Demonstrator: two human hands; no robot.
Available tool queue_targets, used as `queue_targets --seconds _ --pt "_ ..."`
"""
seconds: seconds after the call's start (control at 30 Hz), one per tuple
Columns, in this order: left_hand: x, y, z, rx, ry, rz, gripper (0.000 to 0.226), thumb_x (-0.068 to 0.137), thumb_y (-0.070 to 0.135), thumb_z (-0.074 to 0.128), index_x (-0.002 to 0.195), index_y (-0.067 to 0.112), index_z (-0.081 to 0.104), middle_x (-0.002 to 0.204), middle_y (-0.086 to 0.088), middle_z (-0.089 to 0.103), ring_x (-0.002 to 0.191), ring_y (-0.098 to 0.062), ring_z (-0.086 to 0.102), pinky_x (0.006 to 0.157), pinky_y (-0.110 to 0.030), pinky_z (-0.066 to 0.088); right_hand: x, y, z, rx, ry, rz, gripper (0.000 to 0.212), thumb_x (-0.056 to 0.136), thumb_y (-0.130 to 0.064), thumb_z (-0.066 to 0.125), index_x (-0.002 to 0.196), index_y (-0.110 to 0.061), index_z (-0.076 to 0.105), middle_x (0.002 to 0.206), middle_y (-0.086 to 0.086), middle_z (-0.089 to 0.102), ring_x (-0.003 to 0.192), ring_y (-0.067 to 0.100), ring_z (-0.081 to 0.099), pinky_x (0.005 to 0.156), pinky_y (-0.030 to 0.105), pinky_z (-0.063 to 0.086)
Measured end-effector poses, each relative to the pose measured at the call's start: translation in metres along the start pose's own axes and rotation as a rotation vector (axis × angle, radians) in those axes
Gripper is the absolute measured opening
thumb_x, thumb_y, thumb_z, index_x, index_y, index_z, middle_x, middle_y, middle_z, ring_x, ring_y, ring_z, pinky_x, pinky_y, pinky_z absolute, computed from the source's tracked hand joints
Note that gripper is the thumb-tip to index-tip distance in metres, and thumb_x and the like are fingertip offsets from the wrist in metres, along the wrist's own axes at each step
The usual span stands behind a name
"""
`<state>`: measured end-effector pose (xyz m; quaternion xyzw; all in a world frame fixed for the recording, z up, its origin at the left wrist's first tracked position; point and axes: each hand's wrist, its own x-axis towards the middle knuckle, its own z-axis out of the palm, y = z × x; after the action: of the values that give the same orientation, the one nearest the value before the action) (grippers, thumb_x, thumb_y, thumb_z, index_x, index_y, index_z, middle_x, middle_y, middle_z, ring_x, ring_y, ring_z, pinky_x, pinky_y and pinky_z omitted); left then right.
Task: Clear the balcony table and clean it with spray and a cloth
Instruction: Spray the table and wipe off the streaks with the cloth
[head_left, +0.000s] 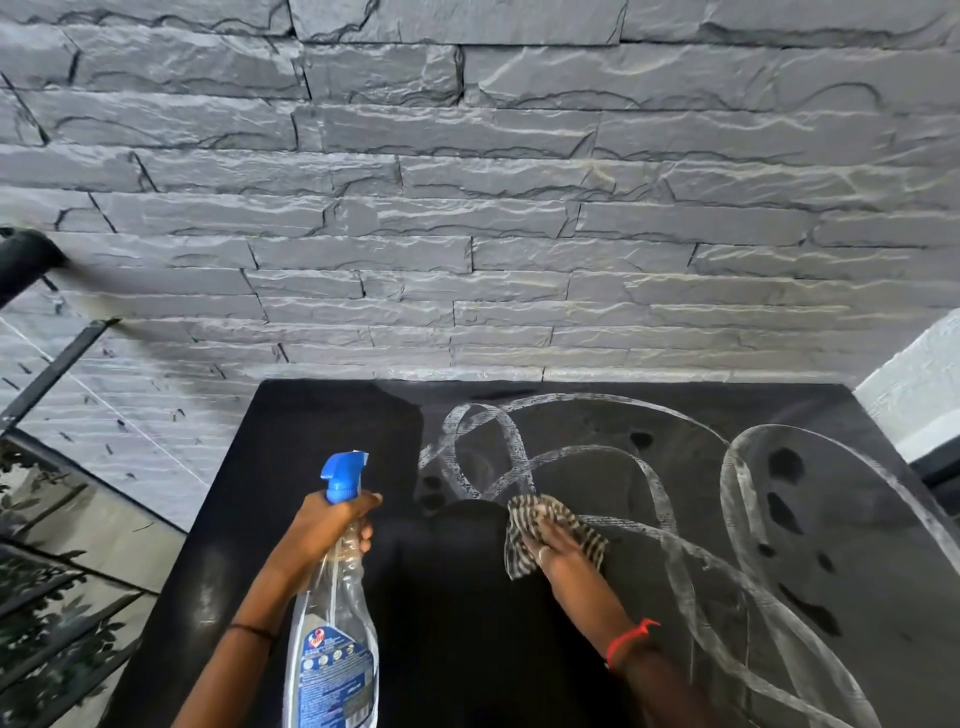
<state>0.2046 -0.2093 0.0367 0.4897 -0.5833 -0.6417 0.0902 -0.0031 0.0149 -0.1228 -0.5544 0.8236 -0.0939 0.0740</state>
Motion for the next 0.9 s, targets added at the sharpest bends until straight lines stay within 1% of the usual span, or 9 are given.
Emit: queue_targets --seconds 0.13,0.2,0.33,0.4,0.5,0.57,0.67,0.77,0.9 --pt "0.006 0.002 0.004 -0.007 -0.023 -0.003 0.015 0.086 0.013 0.066 0.082 0.002 0.056 0.055 -0.011 0.057 0.046 -0.021 0.054 0.049 -0.030 0.048 0.052 -0.039 -0.005 0.071 0.029 0.130 0.062 0.065 0.011 0.051 0.120 -0.015 0.064 0.134 0.015 0.053 0.126 0.032 0.048 0.110 0.012 -0.015" --pt "0.009 0.004 0.007 -0.011 -0.032 -0.011 0.015 0.085 0.012 0.066 0.081 0.002 0.056 0.055 -0.012 0.057 0.046 -0.021 0.054 0.050 -0.030 0.047 0.054 -0.072 -0.011 0.030 0.051 0.014 0.054 0.077 0.012 0.041 0.122 -0.009 0.062 0.138 0.016 0.049 0.131 0.030 0.043 0.107 0.004 -0.012" --pt "0.018 0.006 0.010 -0.014 -0.051 -0.014 0.013 0.085 0.011 0.066 0.079 0.004 0.056 0.057 -0.013 0.055 0.045 -0.022 0.052 0.048 -0.028 0.045 0.020 -0.115 -0.001 0.032 -0.163 -0.163 0.050 0.070 -0.013 0.033 0.090 -0.031 0.075 0.120 -0.003 0.065 0.120 0.016 0.050 0.100 0.021 0.042" --pt "0.023 0.005 0.012 -0.005 -0.068 -0.011 0.014 0.085 0.011 0.066 0.078 0.003 0.056 0.056 -0.013 0.056 0.045 -0.022 0.052 0.048 -0.028 0.044 -0.003 -0.110 0.014 -0.086 -0.161 -0.270 0.041 0.077 -0.021 0.036 0.100 -0.034 0.068 0.139 -0.001 0.050 0.133 0.018 0.033 0.109 0.024 0.026" --pt "0.031 0.006 0.017 0.024 -0.082 -0.016 0.015 0.084 0.009 0.065 0.075 0.003 0.055 0.056 -0.013 0.055 0.043 -0.021 0.052 0.046 -0.026 0.044 -0.041 -0.079 0.031 -0.242 -0.008 -0.366 0.033 0.101 -0.021 0.020 0.118 -0.036 0.044 0.157 0.005 -0.005 0.145 0.019 -0.003 0.114 0.028 0.007" --pt "0.037 0.009 0.022 0.041 -0.096 -0.021 0.014 0.084 0.008 0.065 0.075 0.002 0.055 0.055 -0.013 0.055 0.042 -0.021 0.052 0.044 -0.025 0.044 -0.049 -0.055 0.029 -0.247 0.066 -0.316 0.040 0.103 -0.020 0.013 0.119 -0.036 0.046 0.157 0.003 -0.007 0.145 0.016 -0.005 0.115 0.026 0.007" --pt "0.046 0.016 0.029 0.078 -0.105 -0.024 0.014 0.083 0.008 0.064 0.073 0.003 0.056 0.052 -0.010 0.055 0.040 -0.019 0.051 0.043 -0.024 0.043 -0.041 -0.027 0.020 -0.174 0.156 -0.202 0.047 0.077 -0.018 0.047 0.120 -0.036 0.046 0.158 0.001 0.004 0.145 0.015 0.006 0.113 0.023 0.009" --pt "0.055 0.029 0.032 0.089 -0.107 -0.023 0.013 0.082 0.006 0.063 0.071 0.004 0.056 0.052 -0.008 0.055 0.039 -0.018 0.050 0.041 -0.022 0.042 -0.023 -0.016 0.017 -0.052 -0.041 -0.010 0.086 0.026 -0.020 0.088 0.107 -0.039 0.064 0.128 -0.005 0.054 0.114 0.011 0.058 0.097 0.015 0.037" --pt "0.071 0.050 0.026 0.079 -0.058 -0.004 0.013 0.081 0.004 0.061 0.069 0.004 0.057 0.049 -0.006 0.055 0.037 -0.016 0.051 0.040 -0.019 0.043 -0.006 -0.029 0.008 -0.043 -0.083 0.090 0.082 0.009 -0.019 0.088 0.087 -0.040 0.074 0.106 -0.007 0.070 0.092 0.007 0.069 0.096 0.017 0.035"
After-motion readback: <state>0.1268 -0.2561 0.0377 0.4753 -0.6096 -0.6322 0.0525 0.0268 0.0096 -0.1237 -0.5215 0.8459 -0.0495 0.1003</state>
